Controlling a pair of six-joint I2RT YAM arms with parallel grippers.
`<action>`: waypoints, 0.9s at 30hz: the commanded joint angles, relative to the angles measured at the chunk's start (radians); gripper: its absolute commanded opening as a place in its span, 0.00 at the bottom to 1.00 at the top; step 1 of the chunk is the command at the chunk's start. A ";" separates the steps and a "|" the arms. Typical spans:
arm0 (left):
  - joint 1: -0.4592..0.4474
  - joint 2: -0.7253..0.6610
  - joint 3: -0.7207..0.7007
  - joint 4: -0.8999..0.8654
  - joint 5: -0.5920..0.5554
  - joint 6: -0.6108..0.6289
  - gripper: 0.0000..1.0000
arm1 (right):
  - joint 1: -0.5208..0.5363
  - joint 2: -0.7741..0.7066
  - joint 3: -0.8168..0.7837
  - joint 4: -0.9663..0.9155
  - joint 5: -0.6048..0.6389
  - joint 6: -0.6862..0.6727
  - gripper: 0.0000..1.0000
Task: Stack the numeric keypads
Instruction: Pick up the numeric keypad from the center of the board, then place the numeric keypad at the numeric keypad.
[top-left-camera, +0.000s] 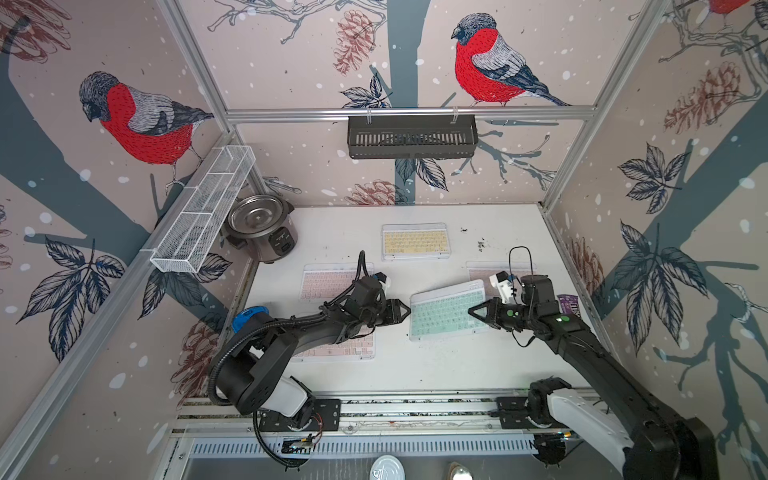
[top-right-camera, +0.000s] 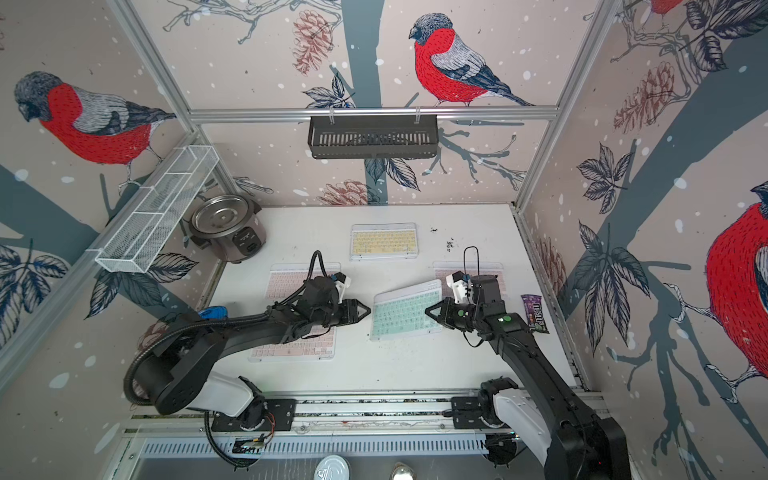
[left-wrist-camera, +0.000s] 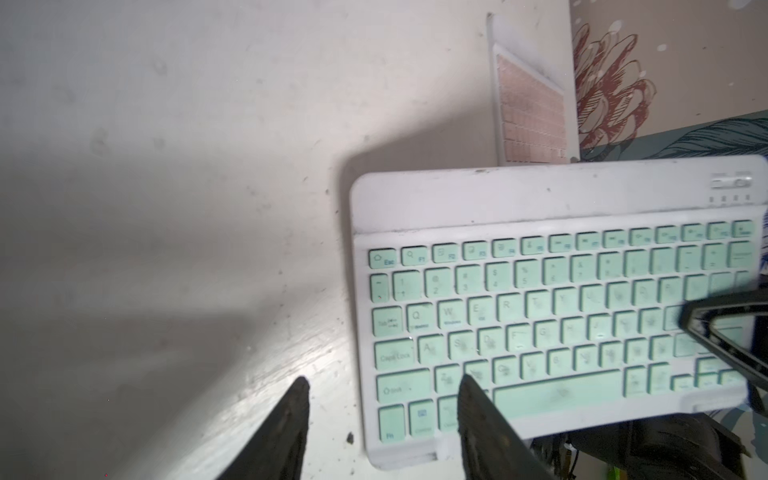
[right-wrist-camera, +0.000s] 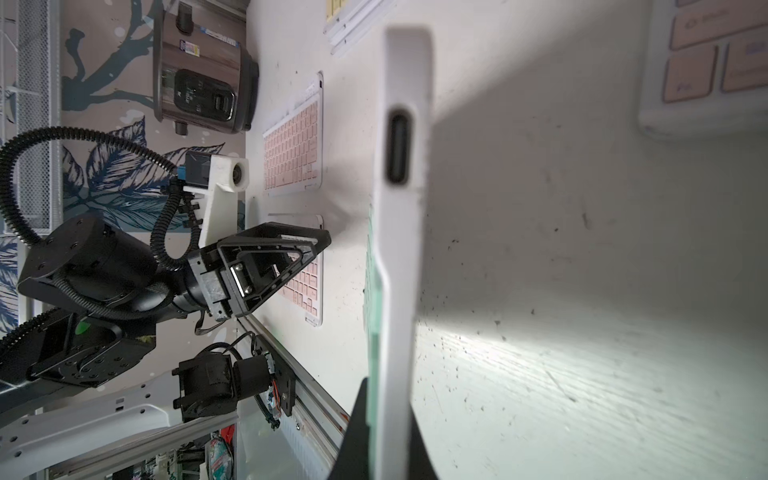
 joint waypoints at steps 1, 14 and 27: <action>0.014 -0.051 0.029 -0.096 -0.046 0.028 0.57 | -0.015 0.012 0.044 0.057 -0.054 0.006 0.07; 0.174 -0.231 -0.008 -0.263 -0.091 0.038 0.58 | -0.037 0.230 0.239 0.298 -0.135 0.021 0.07; 0.277 -0.310 -0.040 -0.352 -0.108 0.084 0.59 | -0.045 0.558 0.447 0.488 -0.174 0.005 0.07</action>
